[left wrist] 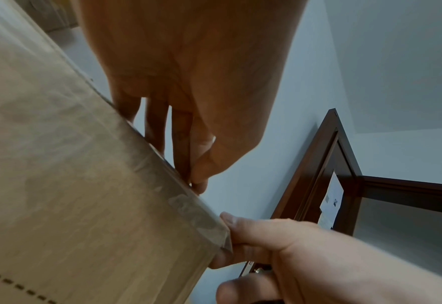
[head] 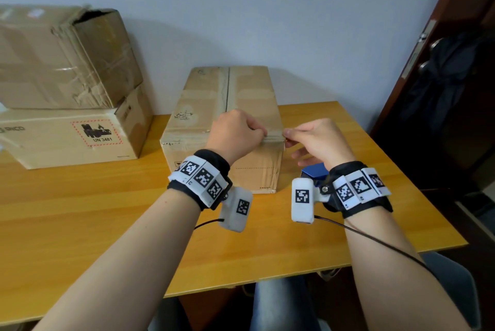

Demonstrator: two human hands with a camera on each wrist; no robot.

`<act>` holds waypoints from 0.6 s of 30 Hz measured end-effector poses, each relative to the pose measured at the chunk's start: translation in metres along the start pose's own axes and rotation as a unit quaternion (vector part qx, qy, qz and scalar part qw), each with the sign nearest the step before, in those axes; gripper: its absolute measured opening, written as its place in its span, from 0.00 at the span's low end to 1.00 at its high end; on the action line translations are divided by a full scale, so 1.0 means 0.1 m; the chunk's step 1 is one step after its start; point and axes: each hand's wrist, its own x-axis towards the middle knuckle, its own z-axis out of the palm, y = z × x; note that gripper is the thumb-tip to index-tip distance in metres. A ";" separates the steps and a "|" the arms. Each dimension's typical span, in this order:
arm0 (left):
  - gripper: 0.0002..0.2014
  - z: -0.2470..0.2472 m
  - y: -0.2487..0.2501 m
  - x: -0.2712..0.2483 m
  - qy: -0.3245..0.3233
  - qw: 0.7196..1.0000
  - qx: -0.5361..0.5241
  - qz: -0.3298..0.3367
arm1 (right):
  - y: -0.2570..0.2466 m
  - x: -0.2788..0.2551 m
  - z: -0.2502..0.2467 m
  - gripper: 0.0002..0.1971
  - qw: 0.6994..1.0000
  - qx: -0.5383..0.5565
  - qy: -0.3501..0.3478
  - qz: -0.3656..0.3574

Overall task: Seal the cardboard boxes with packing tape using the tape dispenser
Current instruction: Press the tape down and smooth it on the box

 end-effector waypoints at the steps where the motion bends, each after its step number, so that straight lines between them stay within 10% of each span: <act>1: 0.10 -0.01 0.00 0.00 -0.003 1.000 0.002 0.000 | -0.02 -0.01 0.02 0.08 1.000 -0.024 0.004 -0.006; 12: 0.10 -0.06 -0.07 -0.05 -0.028 0.999 0.011 0.042 | -0.01 -0.06 0.06 0.07 0.989 0.104 -0.038 0.100; 18: 0.14 -0.06 -0.28 -0.09 0.068 0.995 -0.009 0.074 | -0.12 -0.08 0.08 0.02 0.999 -0.037 0.022 0.025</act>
